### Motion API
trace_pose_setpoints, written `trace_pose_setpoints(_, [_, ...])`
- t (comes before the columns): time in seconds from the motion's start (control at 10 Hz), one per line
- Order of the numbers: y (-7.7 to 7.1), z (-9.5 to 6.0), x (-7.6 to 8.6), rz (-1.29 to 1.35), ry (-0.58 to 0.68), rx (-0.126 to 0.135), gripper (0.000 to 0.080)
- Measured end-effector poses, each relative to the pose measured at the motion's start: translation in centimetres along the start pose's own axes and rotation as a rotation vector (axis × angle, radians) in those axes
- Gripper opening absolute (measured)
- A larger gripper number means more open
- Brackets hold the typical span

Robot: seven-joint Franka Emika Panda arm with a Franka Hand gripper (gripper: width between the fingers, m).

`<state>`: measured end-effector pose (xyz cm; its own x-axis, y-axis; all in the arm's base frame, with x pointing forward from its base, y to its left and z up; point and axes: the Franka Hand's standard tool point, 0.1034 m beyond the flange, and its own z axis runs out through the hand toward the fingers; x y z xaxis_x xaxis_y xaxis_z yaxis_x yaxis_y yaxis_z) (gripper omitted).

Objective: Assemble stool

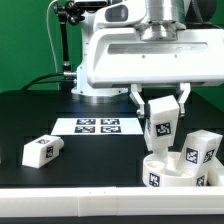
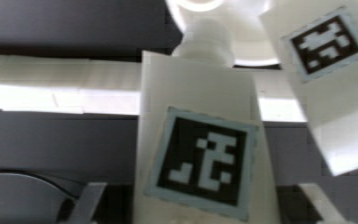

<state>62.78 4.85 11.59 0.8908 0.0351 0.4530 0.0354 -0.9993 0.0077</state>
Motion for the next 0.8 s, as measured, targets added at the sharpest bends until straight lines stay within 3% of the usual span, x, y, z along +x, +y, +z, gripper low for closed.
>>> trace_pose_setpoints(0.4, [0.1, 0.1, 0.0, -0.023, 0.005, -0.002, 0.0327])
trace_pose_setpoints(0.8, [-0.8, -0.3, -0.4, -0.231, 0.067, -0.010, 0.0327])
